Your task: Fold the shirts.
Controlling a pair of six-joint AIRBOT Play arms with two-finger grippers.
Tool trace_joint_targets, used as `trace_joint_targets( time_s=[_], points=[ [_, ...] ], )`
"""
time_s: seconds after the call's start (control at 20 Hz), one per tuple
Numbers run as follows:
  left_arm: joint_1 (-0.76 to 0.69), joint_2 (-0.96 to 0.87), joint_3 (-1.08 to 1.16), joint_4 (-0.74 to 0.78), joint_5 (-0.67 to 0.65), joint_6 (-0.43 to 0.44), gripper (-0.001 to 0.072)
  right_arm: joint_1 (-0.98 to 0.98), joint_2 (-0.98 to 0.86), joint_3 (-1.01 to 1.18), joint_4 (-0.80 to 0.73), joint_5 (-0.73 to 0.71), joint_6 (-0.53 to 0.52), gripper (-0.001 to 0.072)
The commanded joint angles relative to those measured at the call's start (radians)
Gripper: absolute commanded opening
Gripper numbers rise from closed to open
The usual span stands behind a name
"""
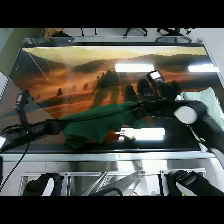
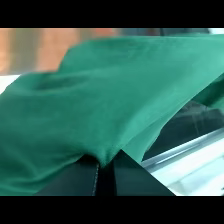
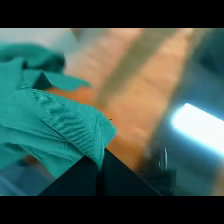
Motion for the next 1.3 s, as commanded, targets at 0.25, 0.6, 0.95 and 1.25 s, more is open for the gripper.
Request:
trace_joint_targets(
  time_s=[0.25,0.6,0.95,1.25],
  points=[
    [0.002,-0.431,0.098,0.028,-0.013,0.080,0.0690,-0.103,-0.272,0.002,-0.041,-0.141,0.031,0.0269],
    [0.008,-0.513,0.240,0.025,-0.231,0.068,0.0689,-0.369,-0.020,-0.004,-0.042,0.153,0.116,0.0486],
    [0.085,-0.269,-0.161,0.021,-0.048,0.063,0.0689,-0.376,0.111,-0.287,0.244,0.198,0.055,0.0485],
    [0.084,-0.195,-0.340,0.016,0.200,0.061,0.0689,-0.245,0.028,-0.451,0.529,0.043,-0.148,0.0485]
  ],
)
